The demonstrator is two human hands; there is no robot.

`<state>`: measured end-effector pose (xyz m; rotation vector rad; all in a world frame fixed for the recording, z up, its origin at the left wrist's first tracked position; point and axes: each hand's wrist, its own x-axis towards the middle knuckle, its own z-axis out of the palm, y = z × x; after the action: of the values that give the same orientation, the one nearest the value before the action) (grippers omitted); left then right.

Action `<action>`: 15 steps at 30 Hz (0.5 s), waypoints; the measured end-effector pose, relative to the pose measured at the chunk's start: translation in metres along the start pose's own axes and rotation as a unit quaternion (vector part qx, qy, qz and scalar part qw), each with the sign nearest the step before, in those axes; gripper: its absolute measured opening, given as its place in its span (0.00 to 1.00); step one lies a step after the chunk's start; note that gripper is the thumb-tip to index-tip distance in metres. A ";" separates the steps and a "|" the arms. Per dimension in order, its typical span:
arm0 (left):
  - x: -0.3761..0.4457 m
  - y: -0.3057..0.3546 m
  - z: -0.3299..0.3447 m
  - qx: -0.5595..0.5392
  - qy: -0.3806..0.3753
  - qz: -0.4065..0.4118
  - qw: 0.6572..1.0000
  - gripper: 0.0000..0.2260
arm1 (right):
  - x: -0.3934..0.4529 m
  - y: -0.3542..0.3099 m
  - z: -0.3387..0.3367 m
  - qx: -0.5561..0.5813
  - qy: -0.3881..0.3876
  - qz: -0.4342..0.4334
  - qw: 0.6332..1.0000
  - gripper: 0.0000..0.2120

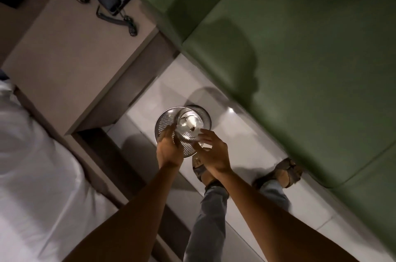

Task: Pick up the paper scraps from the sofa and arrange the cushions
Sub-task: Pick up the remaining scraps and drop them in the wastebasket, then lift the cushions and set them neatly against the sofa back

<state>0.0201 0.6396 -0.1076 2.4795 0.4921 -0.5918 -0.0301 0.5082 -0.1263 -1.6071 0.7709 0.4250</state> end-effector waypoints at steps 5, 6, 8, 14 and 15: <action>-0.009 0.047 0.000 0.013 -0.005 0.047 0.999 0.20 | -0.003 -0.026 -0.050 0.034 0.032 0.002 0.999 0.10; -0.011 0.060 0.001 0.005 -0.002 0.051 0.999 0.21 | -0.002 -0.033 -0.063 0.042 0.033 -0.002 0.999 0.11; -0.018 0.088 0.004 -0.007 0.007 0.049 0.999 0.24 | 0.002 -0.045 -0.091 0.054 0.032 -0.016 0.998 0.16; -0.044 0.206 0.017 -0.038 0.028 0.070 0.996 0.31 | 0.007 -0.096 -0.204 0.030 0.063 -0.073 0.995 0.19; -0.046 0.224 0.018 -0.053 0.024 0.080 0.995 0.32 | 0.011 -0.107 -0.222 0.018 0.067 -0.077 0.995 0.20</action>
<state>0.0774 0.4422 -0.0052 2.4084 0.3310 -0.4309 0.0182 0.2935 -0.0137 -1.6598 0.7443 0.1922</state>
